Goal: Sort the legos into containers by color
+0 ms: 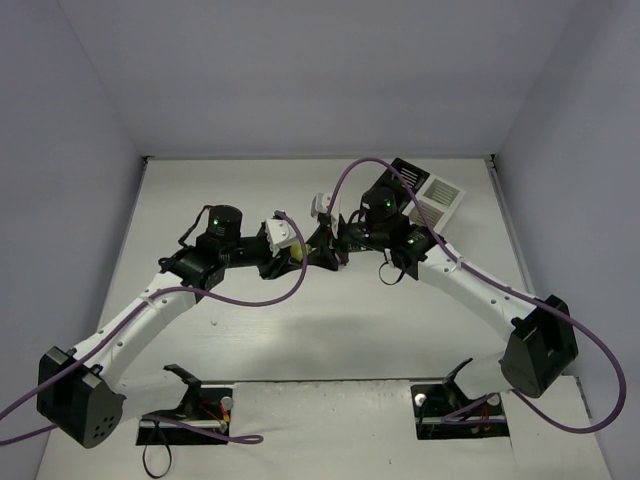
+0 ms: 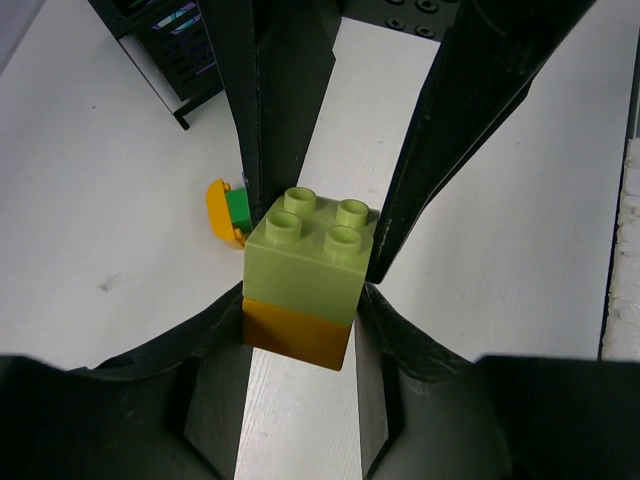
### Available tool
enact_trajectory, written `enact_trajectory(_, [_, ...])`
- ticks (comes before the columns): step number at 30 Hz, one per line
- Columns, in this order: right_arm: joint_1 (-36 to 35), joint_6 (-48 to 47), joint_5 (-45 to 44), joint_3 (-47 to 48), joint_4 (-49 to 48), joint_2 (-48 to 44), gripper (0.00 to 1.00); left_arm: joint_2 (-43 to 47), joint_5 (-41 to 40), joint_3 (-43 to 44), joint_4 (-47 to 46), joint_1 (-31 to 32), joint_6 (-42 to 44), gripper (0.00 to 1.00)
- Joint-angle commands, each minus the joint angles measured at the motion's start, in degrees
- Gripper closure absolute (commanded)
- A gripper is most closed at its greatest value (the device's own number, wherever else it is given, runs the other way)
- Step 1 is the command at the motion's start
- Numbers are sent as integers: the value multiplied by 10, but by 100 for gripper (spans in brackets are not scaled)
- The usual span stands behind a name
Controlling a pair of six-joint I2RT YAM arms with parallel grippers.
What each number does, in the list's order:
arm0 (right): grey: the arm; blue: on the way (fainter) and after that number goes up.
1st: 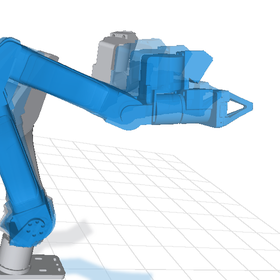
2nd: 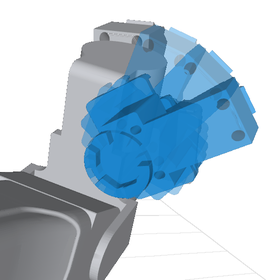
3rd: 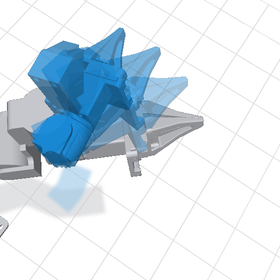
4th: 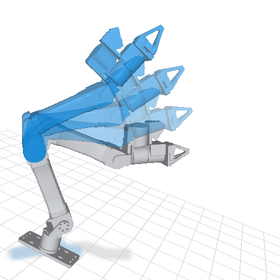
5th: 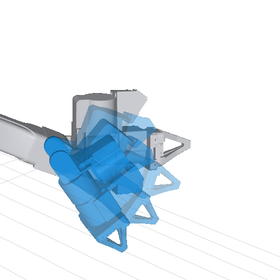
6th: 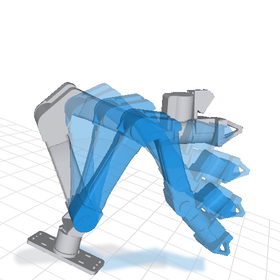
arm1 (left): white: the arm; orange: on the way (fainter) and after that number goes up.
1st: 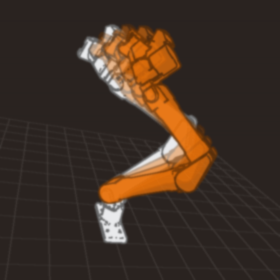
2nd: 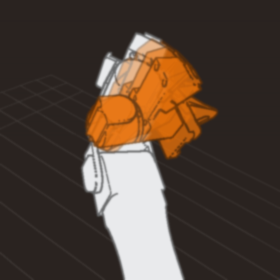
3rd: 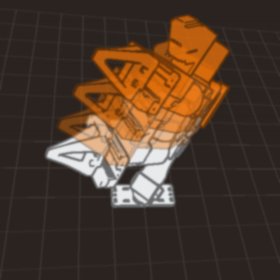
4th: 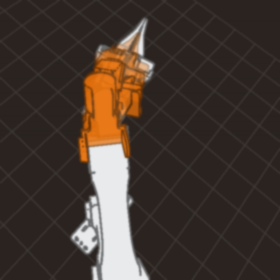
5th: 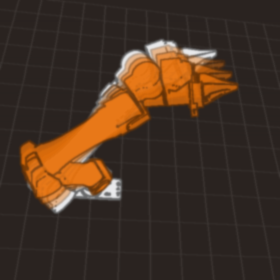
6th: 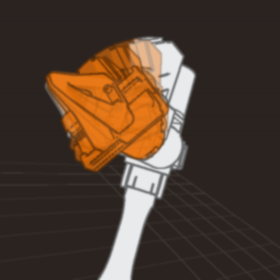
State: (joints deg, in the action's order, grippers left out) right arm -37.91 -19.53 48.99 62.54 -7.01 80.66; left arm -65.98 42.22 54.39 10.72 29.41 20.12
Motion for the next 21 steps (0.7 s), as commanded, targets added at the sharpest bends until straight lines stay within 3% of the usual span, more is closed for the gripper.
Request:
enact_trajectory(1, [-2, 8, 5, 2, -34, -24, 99, 8, 17, 18, -32, -1, 2, 100])
enact_trajectory(21, [79, 32, 16, -15, -33, -79, 100, -1, -26, 21, -25, -8, 1, 100])
